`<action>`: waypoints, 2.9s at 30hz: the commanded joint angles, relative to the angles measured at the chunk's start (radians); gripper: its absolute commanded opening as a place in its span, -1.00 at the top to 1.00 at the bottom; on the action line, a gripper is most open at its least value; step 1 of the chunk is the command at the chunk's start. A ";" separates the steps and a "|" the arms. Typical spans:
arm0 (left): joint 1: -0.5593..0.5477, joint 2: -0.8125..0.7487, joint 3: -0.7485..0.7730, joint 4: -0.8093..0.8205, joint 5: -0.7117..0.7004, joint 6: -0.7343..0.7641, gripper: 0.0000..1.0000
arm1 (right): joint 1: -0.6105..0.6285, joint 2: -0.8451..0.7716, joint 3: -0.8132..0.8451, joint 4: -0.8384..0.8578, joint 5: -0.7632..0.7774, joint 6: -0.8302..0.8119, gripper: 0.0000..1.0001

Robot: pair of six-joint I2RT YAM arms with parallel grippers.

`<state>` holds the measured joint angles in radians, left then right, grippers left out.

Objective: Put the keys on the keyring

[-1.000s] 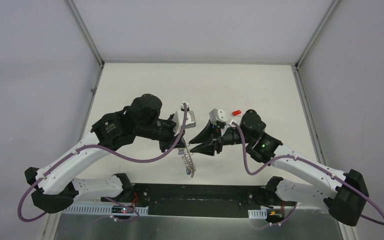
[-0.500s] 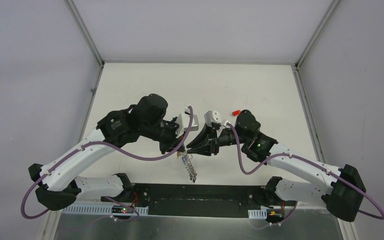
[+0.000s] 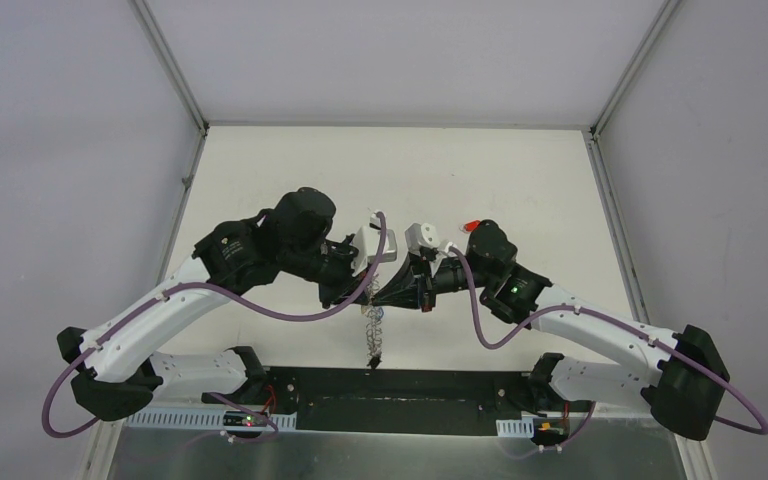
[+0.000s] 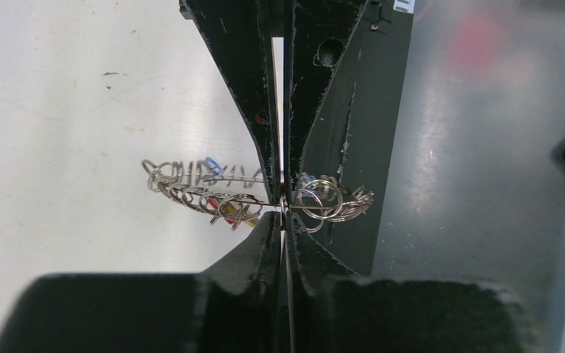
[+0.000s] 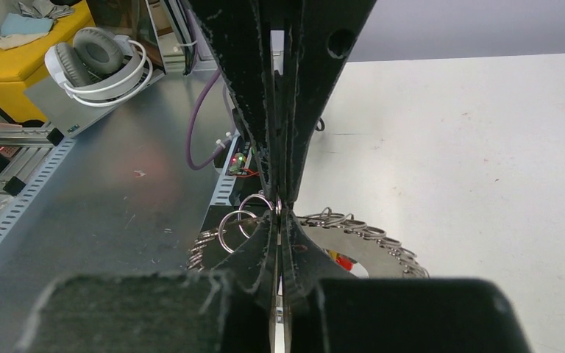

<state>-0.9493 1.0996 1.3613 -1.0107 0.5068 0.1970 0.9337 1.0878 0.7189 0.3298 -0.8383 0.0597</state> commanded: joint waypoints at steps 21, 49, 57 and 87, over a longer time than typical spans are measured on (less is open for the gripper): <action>-0.004 -0.562 -0.549 0.698 -0.072 -0.101 0.34 | 0.005 -0.104 -0.046 0.153 0.001 0.068 1.00; -0.004 -0.461 -0.617 0.860 0.005 -0.179 1.00 | 0.005 -0.099 -0.046 0.181 0.001 0.085 1.00; -0.004 -0.483 -0.612 0.837 -0.018 -0.178 1.00 | 0.005 -0.110 -0.061 0.182 0.041 0.093 0.79; -0.003 -0.625 -0.723 0.932 -0.018 0.406 1.00 | 0.004 -0.282 0.023 -0.322 0.525 0.163 -1.00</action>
<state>-0.9493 0.5217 0.6647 -0.2211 0.4519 0.4210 0.9337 0.7891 0.6846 0.0406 -0.3874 0.1543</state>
